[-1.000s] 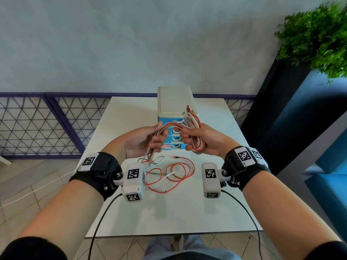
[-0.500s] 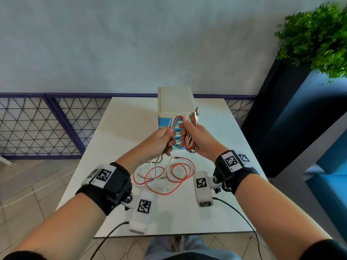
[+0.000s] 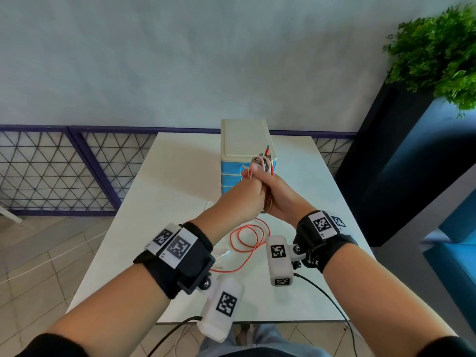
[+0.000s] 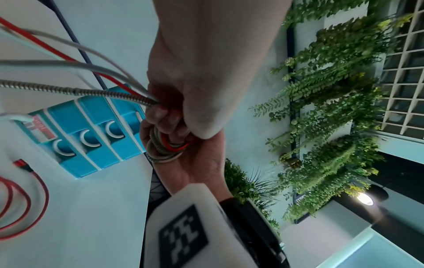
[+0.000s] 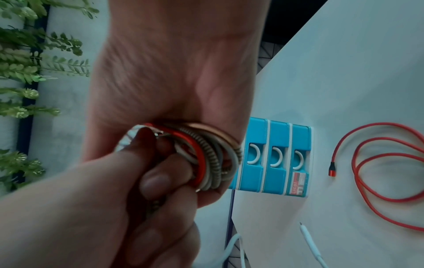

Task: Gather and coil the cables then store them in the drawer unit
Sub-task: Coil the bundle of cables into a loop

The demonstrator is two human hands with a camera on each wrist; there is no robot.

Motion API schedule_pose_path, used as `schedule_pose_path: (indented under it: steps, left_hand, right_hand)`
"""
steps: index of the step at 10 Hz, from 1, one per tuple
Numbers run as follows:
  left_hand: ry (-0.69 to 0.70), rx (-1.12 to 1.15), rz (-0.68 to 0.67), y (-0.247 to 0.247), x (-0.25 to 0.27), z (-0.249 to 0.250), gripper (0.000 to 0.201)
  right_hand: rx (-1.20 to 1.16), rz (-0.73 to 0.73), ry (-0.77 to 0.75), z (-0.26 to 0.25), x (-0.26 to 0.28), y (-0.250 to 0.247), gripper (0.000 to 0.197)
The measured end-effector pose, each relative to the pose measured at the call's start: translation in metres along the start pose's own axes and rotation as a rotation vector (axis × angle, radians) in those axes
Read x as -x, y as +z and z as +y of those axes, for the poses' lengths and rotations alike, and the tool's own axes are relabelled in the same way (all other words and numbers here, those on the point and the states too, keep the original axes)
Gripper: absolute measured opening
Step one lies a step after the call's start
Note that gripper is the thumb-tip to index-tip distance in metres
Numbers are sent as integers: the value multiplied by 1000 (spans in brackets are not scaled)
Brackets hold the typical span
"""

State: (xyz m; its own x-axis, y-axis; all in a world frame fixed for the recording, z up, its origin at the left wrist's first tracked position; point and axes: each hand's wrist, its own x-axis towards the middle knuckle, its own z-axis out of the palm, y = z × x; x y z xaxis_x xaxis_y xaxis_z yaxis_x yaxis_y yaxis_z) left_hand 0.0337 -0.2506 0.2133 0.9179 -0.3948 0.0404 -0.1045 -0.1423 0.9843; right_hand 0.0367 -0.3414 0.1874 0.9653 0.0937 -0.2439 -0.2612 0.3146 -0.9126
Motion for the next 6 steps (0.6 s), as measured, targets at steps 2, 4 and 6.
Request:
schedule_pose_path:
  steps: [2, 4, 6]
  left_hand:
    - [-177, -564, -290, -28, -2, -3, 39]
    - [-156, -510, -551, -35, 4, -18, 39]
    - [-49, -522, -491, -32, 8, -41, 45]
  right_hand:
    - [170, 82, -17, -1, -8, 2, 29]
    - [-3, 163, -31, -5, -16, -8, 32]
    - [-276, 75, -60, -6, -10, -1, 34]
